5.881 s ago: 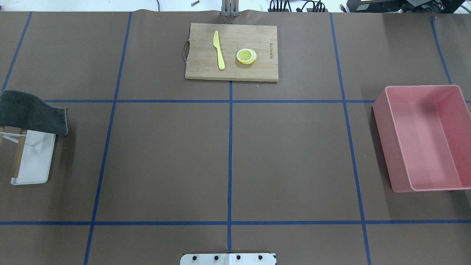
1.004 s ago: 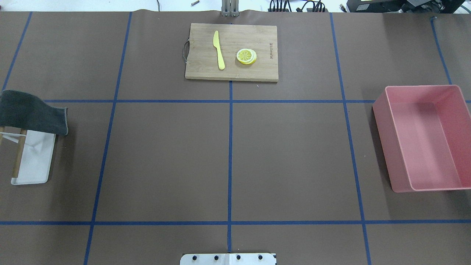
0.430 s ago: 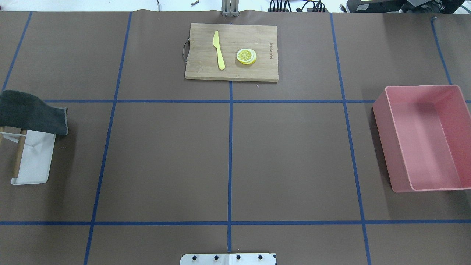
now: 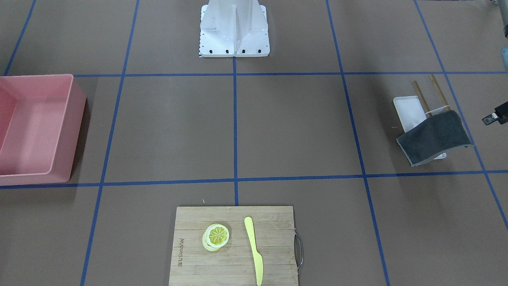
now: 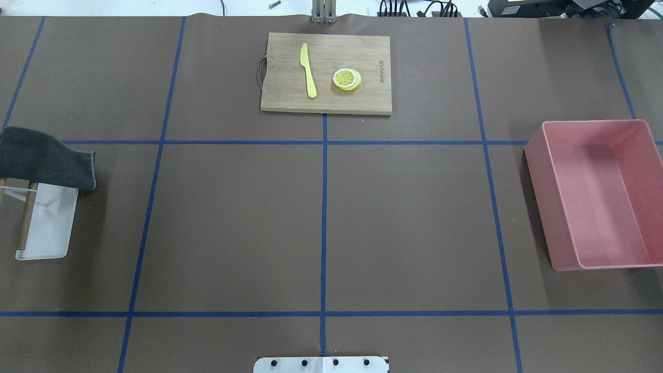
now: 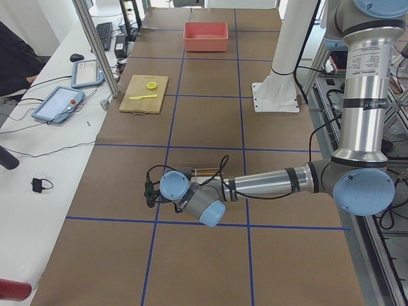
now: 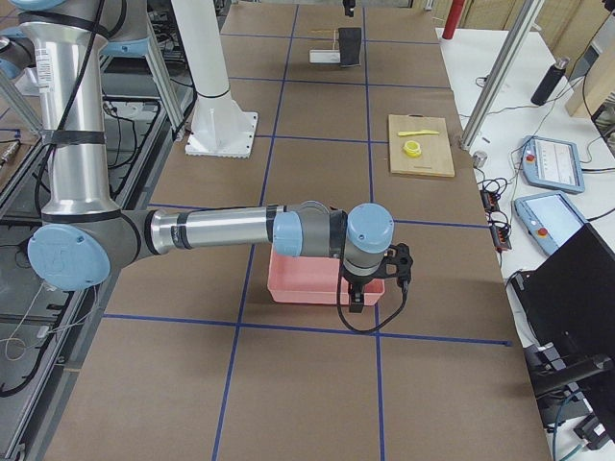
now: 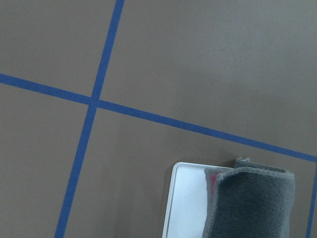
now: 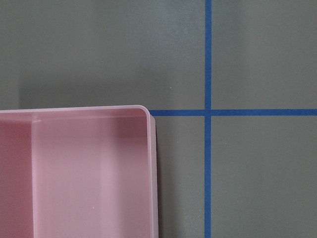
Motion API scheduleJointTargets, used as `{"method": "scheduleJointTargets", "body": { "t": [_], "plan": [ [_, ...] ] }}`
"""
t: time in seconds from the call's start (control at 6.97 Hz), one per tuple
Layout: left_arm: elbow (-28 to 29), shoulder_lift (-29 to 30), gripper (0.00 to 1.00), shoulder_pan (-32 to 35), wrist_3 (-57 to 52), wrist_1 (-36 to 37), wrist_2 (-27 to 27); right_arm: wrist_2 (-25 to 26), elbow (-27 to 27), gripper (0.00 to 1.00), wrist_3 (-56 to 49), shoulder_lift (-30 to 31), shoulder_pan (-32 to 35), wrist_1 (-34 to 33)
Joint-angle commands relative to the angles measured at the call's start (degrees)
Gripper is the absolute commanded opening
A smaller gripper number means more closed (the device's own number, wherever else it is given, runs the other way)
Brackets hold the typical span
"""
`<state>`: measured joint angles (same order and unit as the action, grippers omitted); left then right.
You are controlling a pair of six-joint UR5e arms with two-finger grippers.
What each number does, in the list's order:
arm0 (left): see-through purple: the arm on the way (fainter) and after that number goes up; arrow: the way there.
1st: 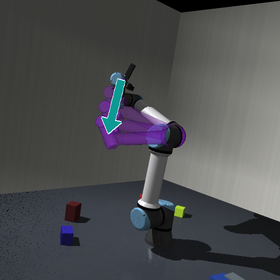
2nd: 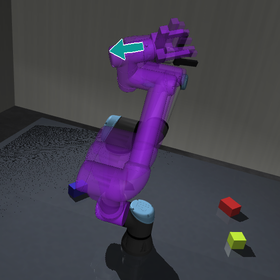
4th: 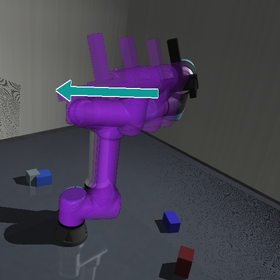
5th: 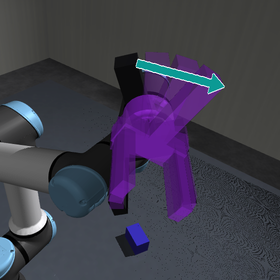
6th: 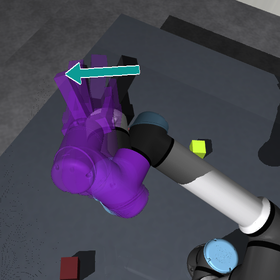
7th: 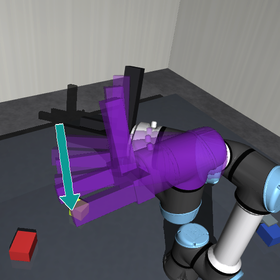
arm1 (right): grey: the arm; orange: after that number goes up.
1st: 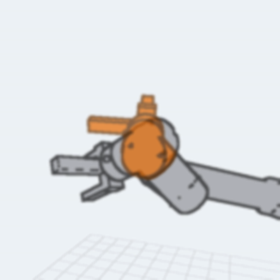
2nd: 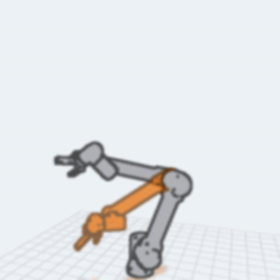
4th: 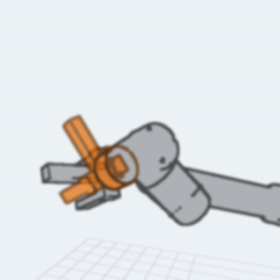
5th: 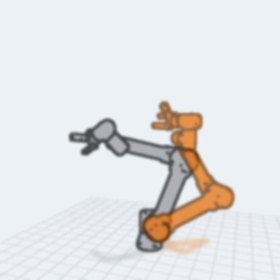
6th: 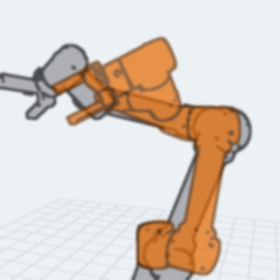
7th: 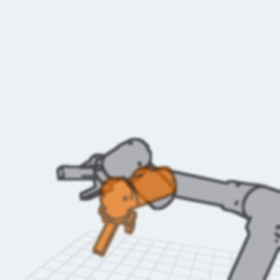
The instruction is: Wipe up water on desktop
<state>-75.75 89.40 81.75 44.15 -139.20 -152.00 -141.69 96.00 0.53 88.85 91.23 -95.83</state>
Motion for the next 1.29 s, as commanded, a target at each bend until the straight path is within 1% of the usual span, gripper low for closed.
{"method": "scheduleJointTargets", "body": {
  "t": [0.0,0.14,0.29,0.43,0.86,1.15],
  "plan": [
    [2.3,-0.1,0.97,-0.5,1.6,-8.7,-1.0,-0.1,0.1,1.0,0.0,0.0,0.0,-0.1],
    [2.3,-0.1,0.98,-0.5,4.9,-10.8,-2.1,-0.1,0.3,1.0,0.0,0.0,0.1,-0.1],
    [2.1,0.4,0.98,-0.5,10.6,-11.5,-2.2,0.0,0.3,1.0,0.0,0.0,0.1,0.0],
    [2.4,0.5,0.98,-0.5,11.1,-12.1,-1.9,-0.1,0.3,1.0,0.0,0.0,0.0,-0.1],
    [2.5,0.4,0.98,-0.6,12.6,-12.4,-3.7,-0.1,0.2,1.0,0.0,0.0,0.0,-0.1],
    [2.5,0.3,0.98,-0.6,12.7,-13.3,-3.8,-0.1,0.3,1.0,0.0,0.1,0.0,-0.1]
  ]
}}
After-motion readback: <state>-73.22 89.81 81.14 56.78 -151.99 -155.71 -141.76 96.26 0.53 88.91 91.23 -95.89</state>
